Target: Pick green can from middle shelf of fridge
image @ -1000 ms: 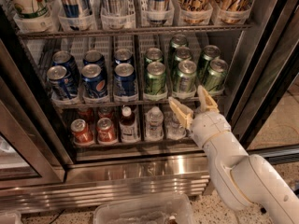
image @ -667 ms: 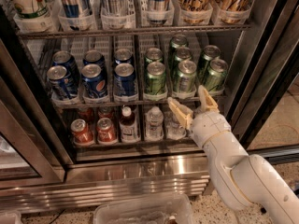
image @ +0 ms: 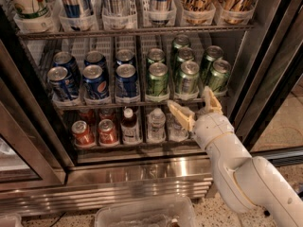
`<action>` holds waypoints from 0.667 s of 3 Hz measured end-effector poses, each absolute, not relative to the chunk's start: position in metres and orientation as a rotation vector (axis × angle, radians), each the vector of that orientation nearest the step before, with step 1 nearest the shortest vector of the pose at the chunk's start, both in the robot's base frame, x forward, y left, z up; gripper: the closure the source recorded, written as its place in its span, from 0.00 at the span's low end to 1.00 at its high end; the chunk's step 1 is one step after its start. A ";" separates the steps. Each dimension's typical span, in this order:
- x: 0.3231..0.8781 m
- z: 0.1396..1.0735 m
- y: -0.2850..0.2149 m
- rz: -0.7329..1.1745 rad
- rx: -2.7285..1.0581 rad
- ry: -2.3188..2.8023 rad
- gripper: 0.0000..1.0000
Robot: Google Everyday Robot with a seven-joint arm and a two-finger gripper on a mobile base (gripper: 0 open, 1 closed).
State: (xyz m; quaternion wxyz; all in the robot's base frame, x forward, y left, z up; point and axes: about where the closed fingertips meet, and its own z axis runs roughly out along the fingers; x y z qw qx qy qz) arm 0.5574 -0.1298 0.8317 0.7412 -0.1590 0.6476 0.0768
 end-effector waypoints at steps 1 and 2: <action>0.564 0.833 -0.132 0.183 -0.331 1.414 0.20; 0.577 0.835 -0.133 0.198 -0.314 1.409 0.22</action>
Offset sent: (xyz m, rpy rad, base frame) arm 0.0363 -0.0066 0.0050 0.0704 -0.0069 -0.0002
